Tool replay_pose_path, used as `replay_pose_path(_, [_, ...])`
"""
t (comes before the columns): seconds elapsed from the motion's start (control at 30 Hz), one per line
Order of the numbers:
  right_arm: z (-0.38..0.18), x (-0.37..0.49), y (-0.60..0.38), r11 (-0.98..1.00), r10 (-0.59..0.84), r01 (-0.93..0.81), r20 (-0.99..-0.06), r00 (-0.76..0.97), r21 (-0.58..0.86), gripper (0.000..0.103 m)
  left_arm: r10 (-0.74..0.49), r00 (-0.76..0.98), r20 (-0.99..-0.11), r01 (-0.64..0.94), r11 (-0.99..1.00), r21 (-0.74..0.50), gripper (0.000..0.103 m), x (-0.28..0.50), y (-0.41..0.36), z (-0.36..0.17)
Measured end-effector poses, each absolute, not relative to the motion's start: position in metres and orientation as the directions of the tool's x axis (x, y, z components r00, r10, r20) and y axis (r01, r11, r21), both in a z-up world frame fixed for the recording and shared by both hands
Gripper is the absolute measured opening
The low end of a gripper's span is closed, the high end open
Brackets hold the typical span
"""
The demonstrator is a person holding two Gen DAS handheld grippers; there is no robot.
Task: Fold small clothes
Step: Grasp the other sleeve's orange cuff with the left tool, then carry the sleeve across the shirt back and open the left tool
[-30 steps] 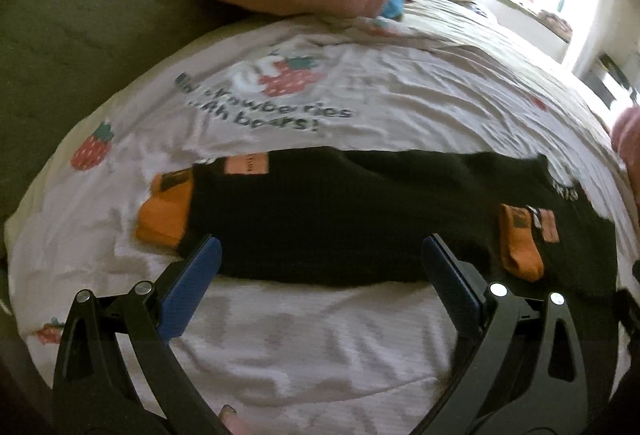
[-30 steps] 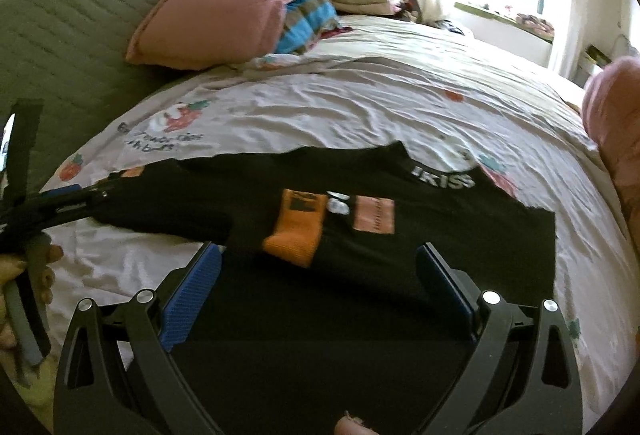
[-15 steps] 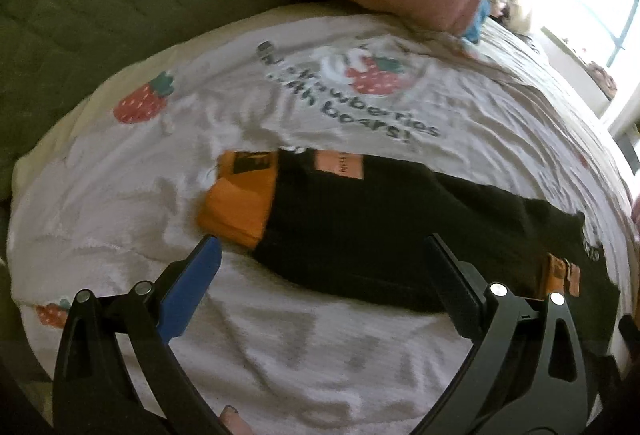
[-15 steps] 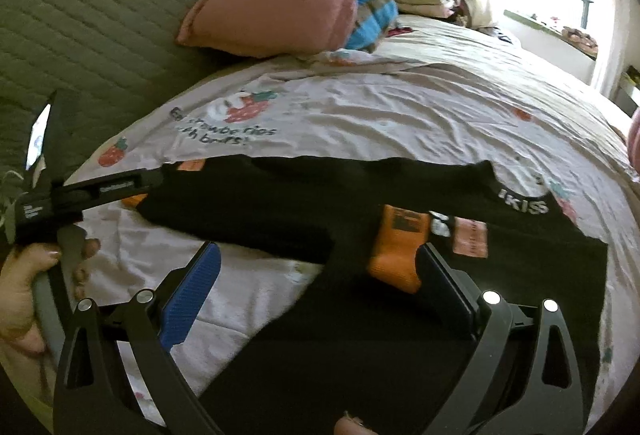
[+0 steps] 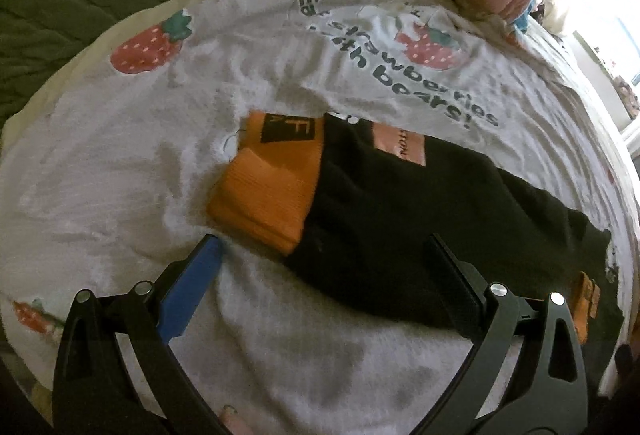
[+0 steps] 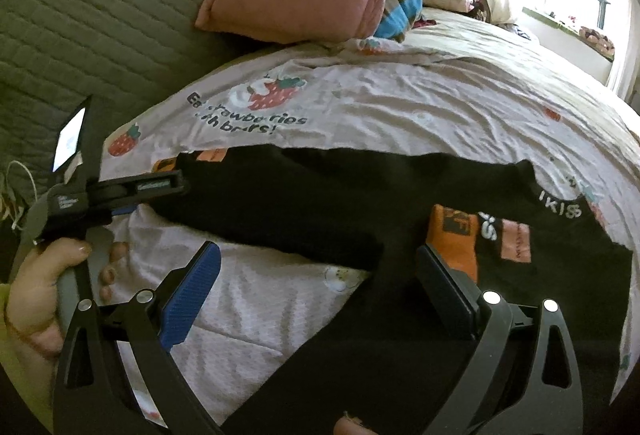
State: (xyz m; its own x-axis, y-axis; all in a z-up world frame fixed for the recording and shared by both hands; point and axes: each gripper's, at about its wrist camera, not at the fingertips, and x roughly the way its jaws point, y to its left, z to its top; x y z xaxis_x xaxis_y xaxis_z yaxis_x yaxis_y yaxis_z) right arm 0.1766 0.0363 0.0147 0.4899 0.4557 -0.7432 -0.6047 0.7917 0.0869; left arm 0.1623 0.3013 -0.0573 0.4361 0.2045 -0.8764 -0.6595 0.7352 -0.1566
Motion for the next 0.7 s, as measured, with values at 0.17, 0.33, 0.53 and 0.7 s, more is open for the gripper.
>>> replay_pose_path(0.17, [0.005, 0.177, 0.036, 0.794, 0.457, -0.599, -0.750, 0.478, 0.102, 0.097, 0.305, 0.432, -0.849, -0.657, 0.751, -0.065, 0.056, 0.175, 0.301, -0.060])
replay_pose_path(0.33, [-0.001, 0.183, 0.028, 0.808, 0.453, -0.577, -0.752, 0.478, 0.120, 0.097, 0.288, 0.480, -0.829, -0.661, 0.740, -0.126, 0.022, 0.174, 0.310, -0.056])
replay_pose_path(0.53, [-0.006, 0.185, 0.015, 0.825, 0.459, -0.542, -0.748, 0.479, 0.160, 0.097, 0.240, 0.631, -0.737, -0.605, 0.748, -0.274, 0.010, 0.162, 0.308, -0.021])
replay_pose_path(0.7, [-0.009, 0.182, -0.002, 0.843, 0.453, -0.507, -0.744, 0.491, 0.179, 0.097, 0.202, 0.724, -0.659, -0.528, 0.777, -0.342, 0.009, 0.153, 0.298, 0.009])
